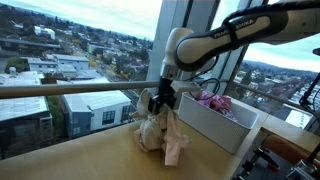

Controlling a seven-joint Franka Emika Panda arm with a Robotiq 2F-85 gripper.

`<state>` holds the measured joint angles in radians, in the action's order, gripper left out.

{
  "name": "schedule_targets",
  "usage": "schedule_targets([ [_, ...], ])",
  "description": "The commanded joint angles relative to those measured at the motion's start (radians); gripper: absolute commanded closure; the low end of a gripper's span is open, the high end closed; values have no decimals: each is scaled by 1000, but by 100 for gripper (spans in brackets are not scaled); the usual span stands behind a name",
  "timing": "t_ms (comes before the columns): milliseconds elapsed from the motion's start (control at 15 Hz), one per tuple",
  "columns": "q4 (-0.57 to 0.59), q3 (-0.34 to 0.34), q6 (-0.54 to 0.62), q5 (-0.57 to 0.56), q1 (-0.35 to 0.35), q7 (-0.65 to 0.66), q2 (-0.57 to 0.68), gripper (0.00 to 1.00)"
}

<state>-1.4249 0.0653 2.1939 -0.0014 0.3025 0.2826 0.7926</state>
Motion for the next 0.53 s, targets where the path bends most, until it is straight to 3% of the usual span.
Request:
schedule_targets([
  [0,-132,-49,0,-39,-25,22,-192,94],
  [467,-176,-145,2,-144,-128,55,-430,94],
])
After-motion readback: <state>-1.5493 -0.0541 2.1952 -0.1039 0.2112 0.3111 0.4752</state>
